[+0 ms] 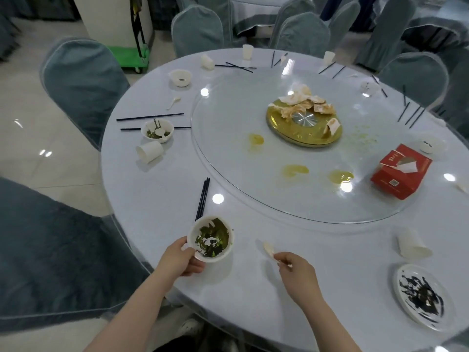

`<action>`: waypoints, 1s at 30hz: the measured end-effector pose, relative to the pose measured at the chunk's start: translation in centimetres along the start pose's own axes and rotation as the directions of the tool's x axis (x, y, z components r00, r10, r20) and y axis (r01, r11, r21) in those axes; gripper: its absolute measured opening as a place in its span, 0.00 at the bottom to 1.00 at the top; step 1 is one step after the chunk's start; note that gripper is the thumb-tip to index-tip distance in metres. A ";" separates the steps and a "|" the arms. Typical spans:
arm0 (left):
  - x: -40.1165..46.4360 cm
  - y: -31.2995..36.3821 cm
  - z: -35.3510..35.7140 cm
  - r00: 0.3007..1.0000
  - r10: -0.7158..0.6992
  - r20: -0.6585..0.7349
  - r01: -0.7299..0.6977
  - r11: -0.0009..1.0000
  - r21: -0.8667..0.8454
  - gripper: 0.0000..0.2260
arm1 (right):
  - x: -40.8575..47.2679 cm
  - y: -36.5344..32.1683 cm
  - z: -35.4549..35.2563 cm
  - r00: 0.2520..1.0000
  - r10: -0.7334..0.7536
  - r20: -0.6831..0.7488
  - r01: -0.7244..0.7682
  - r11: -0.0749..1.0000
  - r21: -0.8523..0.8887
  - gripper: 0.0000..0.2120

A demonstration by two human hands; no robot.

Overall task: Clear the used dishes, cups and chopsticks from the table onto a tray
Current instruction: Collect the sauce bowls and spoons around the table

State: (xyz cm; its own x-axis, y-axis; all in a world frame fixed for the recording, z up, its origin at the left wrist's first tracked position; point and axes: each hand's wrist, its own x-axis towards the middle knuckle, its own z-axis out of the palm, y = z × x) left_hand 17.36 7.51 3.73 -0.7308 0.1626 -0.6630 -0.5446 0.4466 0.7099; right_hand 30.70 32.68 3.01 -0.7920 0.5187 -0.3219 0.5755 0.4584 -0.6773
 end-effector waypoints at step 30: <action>-15.1 -9.6 -21.2 0.827 0.236 -0.511 -0.360 0.920 -0.158 0.08 | -11.5 -18.0 14.1 0.917 -0.356 0.177 0.350 0.934 0.064 0.11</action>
State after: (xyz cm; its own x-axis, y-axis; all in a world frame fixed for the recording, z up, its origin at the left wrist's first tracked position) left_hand 24.86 -17.88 11.95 -0.9427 -0.2098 -0.2593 -0.3030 0.2135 0.9288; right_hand 26.58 8.26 9.57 -0.9677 0.1846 -0.1715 0.2472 0.5642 -0.7878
